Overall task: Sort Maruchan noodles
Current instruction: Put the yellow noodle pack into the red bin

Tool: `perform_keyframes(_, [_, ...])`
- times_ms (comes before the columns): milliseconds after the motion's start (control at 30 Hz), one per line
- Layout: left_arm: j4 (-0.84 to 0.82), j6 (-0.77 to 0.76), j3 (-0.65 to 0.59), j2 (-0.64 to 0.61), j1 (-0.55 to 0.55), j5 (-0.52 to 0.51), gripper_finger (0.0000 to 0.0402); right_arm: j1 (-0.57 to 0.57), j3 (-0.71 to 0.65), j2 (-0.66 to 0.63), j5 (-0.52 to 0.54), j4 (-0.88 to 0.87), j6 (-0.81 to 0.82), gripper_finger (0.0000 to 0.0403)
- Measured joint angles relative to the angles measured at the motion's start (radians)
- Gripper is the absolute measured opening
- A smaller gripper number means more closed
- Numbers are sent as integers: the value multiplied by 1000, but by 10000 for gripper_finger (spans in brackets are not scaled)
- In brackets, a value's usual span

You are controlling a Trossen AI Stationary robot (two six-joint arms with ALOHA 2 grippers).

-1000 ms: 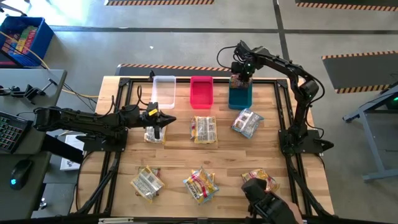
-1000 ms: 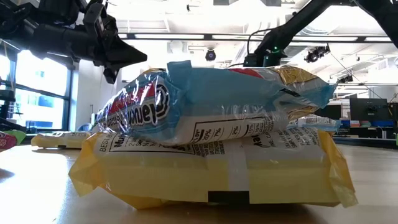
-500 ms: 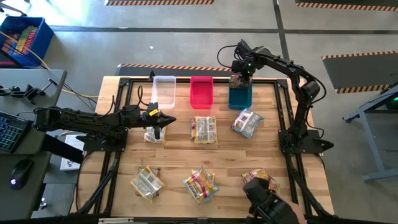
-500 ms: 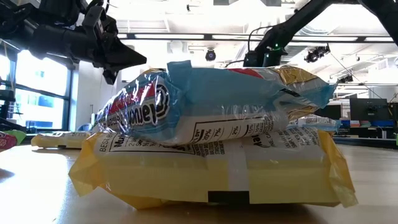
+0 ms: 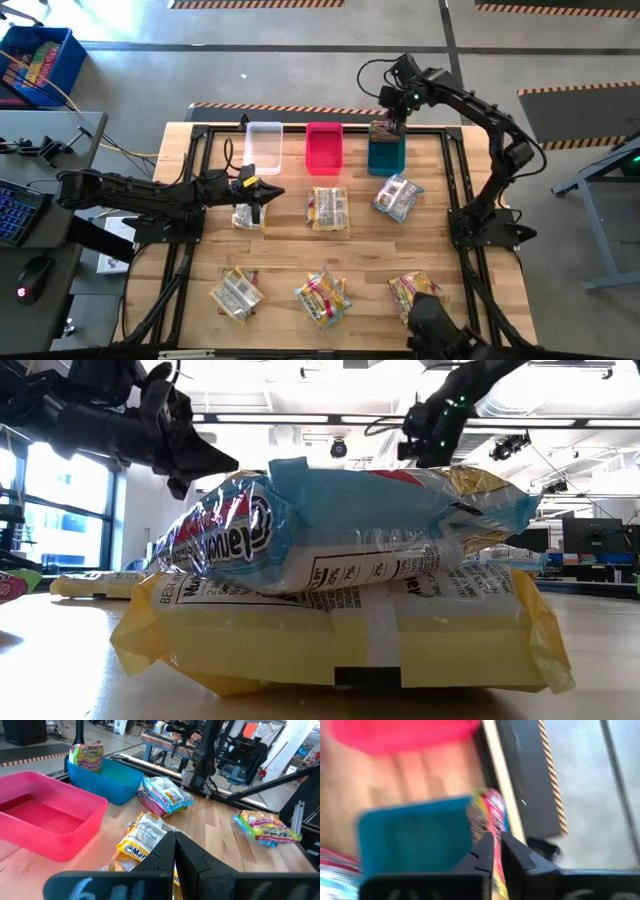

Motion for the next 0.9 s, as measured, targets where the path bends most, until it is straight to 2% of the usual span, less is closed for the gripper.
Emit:
perform_keyframes(67, [42,17,0,31,0,0,0,7,-44,-14,-44,28,5,8])
perform_keyframes(200, [161,53,0,108,0,0,0,42,-193,-61,-61,163,31,1])
perform_keyframes(300, [262,55,0,166,0,5,0,78,-330,-134,-98,330,85,1])
perform_keyframes(433, [347,55,0,231,0,24,0,129,-542,-269,-140,635,203,0])
perform_keyframes(667, [364,37,0,276,0,27,0,224,-902,-473,-147,1230,477,0])
perform_keyframes(800, [363,38,4,276,0,27,0,270,-1009,-516,-147,1392,558,0])
perform_keyframes(900, [363,48,18,275,0,27,0,294,-1027,-519,-145,1451,566,0])
